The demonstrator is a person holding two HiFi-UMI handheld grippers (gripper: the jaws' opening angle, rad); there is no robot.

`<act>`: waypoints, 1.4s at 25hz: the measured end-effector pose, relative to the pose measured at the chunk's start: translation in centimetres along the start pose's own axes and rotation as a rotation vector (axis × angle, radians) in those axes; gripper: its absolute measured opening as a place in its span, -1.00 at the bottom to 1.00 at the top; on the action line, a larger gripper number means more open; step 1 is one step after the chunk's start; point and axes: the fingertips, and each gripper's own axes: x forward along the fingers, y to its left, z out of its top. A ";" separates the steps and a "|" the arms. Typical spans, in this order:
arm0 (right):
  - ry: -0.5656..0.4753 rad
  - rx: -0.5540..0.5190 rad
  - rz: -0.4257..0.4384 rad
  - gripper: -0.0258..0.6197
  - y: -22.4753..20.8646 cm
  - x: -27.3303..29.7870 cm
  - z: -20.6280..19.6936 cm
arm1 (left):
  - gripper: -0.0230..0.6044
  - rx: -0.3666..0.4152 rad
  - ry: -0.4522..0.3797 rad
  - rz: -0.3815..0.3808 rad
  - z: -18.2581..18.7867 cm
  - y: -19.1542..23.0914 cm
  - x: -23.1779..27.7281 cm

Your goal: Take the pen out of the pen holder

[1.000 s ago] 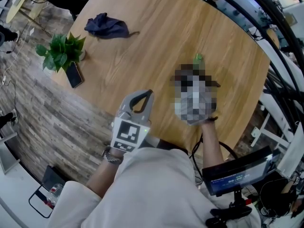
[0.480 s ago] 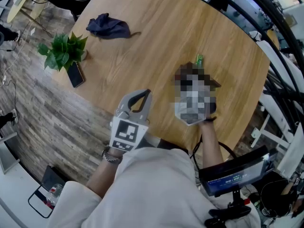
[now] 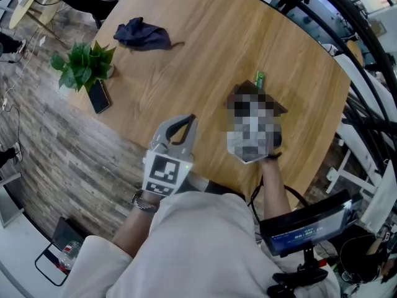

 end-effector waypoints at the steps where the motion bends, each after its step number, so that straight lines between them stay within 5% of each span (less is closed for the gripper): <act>1: -0.001 -0.001 -0.001 -0.83 0.0 -0.1 0.1 | -0.93 0.001 -0.002 0.001 0.0 0.0 0.0; 35: -0.045 -0.043 -0.068 -0.77 -0.5 -2.8 2.2 | -0.93 0.030 -0.059 0.004 1.6 -0.4 -2.1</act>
